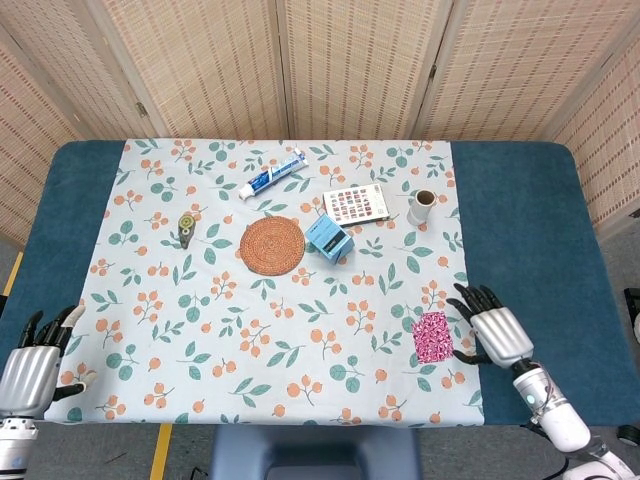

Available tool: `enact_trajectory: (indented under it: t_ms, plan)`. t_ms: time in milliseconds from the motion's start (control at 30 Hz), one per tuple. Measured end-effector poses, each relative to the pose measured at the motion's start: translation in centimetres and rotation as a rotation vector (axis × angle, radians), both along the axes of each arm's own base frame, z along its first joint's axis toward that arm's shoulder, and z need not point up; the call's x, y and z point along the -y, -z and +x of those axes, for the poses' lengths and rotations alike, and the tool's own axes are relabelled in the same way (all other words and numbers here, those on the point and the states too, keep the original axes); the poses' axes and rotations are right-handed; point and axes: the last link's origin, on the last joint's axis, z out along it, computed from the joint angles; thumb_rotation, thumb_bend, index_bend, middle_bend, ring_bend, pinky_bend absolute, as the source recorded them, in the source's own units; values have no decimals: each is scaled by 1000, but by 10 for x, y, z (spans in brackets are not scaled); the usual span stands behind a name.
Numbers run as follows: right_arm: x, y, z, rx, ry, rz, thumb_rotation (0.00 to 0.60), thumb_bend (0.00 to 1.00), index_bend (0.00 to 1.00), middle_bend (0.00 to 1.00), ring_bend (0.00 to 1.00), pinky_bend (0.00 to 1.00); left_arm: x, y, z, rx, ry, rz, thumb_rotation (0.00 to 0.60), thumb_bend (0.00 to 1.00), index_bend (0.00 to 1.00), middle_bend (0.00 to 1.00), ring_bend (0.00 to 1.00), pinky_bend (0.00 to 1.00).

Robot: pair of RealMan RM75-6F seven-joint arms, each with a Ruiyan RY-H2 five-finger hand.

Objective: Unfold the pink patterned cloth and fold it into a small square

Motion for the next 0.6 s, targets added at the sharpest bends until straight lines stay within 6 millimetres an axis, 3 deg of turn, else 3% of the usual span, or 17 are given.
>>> enact_trajectory:
  t_ms: [600]
  plan:
    - [10,31,3,-40,-17,48,443,261,88,0,0,0,0,1,-2,-2,-10,-8,600,190,104,157,255,0]
